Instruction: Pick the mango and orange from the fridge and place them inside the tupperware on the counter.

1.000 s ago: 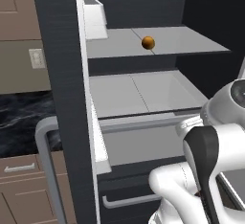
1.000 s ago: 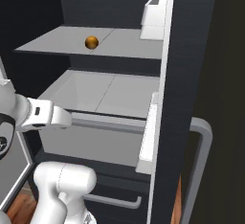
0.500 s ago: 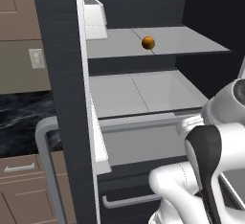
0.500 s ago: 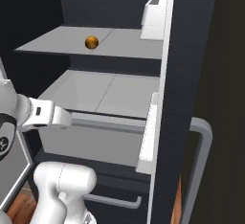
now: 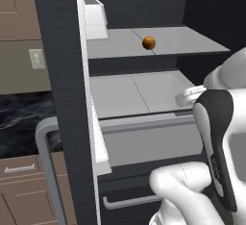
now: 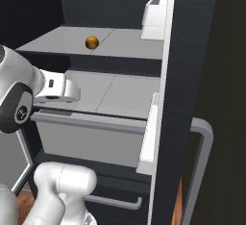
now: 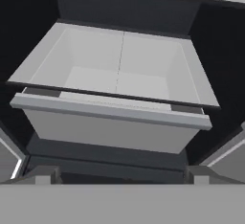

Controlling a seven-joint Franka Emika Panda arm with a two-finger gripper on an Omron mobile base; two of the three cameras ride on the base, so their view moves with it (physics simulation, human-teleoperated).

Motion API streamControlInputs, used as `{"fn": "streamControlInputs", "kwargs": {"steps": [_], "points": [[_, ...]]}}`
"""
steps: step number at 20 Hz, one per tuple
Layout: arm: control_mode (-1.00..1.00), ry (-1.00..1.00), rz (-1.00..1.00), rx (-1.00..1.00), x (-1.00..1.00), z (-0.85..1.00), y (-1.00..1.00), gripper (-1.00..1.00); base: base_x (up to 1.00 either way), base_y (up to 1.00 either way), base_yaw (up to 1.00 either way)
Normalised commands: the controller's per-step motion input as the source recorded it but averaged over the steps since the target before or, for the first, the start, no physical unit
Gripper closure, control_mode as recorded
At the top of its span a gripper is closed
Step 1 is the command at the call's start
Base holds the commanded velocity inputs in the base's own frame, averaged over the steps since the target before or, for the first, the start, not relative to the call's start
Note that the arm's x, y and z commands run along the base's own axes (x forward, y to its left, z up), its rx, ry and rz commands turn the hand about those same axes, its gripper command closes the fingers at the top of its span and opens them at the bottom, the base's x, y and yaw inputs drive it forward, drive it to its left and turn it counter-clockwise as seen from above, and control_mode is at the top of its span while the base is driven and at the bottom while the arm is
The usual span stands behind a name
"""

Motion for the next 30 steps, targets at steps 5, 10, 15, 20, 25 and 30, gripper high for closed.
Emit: {"fn": "streamControlInputs", "kwargs": {"steps": [5,10,15,20,25,30], "points": [[-1.00,0.00,0.00,0.00,0.53,0.47,0.15,-1.00,0.00,0.00,0.00],[-1.00,0.00,0.00,0.00,0.65,0.13,0.19,-1.00,0.00,0.00,0.00],[-1.00,0.00,0.00,0.00,0.65,0.03,0.17,-1.00,0.00,0.00,0.00],[-1.00,-0.02,0.00,0.00,0.61,0.08,0.08,-1.00,0.00,0.00,0.00],[-1.00,-0.03,0.00,0.00,0.62,0.03,0.00,-1.00,0.00,0.00,0.00],[-1.00,0.00,0.00,0.00,0.60,0.00,0.00,-1.00,0.00,0.00,0.00]]}}
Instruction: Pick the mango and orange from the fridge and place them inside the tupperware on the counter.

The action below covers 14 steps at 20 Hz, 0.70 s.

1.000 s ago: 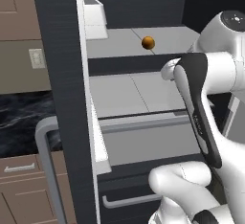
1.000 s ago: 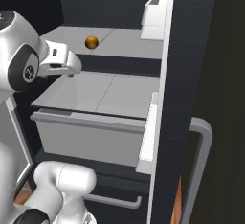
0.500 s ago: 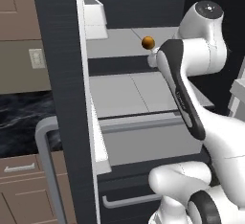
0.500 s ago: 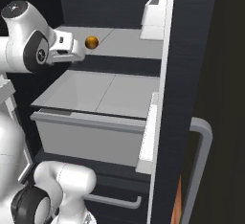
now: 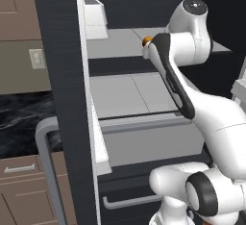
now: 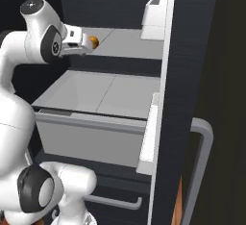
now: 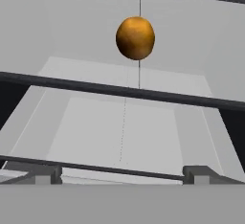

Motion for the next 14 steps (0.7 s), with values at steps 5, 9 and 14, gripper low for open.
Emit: {"fn": "streamControlInputs", "kwargs": {"steps": [5,9,14], "points": [[-1.00,0.00,0.00,0.00,0.60,0.00,0.00,-1.00,0.00,0.00,0.00],[-1.00,0.00,0.00,0.00,0.52,0.01,0.00,-1.00,0.00,0.00,0.00],[-1.00,0.00,-0.03,0.00,0.33,0.00,0.00,-1.00,0.00,0.00,0.00]]}}
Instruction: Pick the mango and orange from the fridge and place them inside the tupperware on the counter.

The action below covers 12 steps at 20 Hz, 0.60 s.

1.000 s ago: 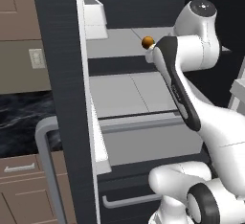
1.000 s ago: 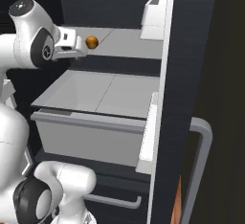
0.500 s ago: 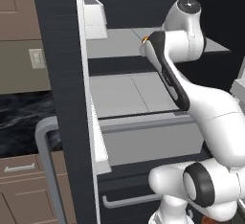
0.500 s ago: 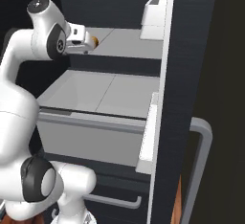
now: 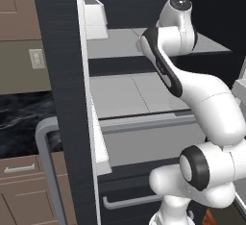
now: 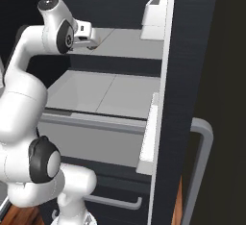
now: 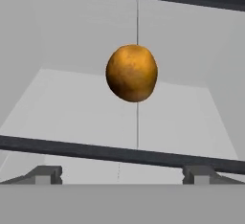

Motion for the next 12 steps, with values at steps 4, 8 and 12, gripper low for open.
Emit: {"fn": "streamControlInputs", "kwargs": {"steps": [4,8,12], "points": [[-1.00,0.00,-0.07,0.00,0.34,0.00,0.00,-1.00,0.00,0.00,0.00],[-1.00,0.00,-0.07,0.00,0.35,0.00,0.00,-1.00,0.00,0.00,0.00],[-1.00,0.00,-0.10,0.00,0.23,0.00,0.00,-1.00,0.00,0.00,0.00]]}}
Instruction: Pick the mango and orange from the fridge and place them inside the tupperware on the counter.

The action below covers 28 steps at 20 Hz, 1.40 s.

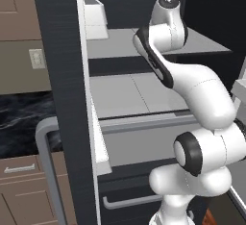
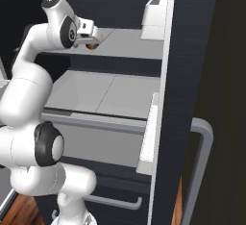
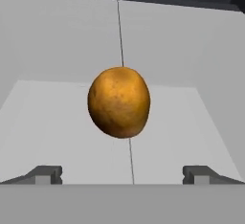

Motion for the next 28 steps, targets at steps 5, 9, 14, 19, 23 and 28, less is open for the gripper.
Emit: {"fn": "streamControlInputs", "kwargs": {"steps": [5,9,14,19,23,28], "points": [[-1.00,0.00,-0.09,0.00,0.23,0.00,0.00,-1.00,0.00,0.00,0.00],[-1.00,0.00,-0.04,0.00,0.17,-0.06,0.00,-1.00,0.00,0.00,0.00],[-1.00,0.00,-0.01,0.00,0.18,-0.07,0.00,-1.00,0.00,0.00,0.00],[-1.00,0.00,0.00,0.00,0.20,-0.07,0.00,-1.00,0.00,0.00,0.00],[-1.00,0.00,0.00,0.00,0.14,-0.07,0.00,-1.00,0.00,0.00,0.00],[-1.00,0.00,0.00,0.00,0.10,-0.06,0.00,-1.00,0.00,0.00,0.00]]}}
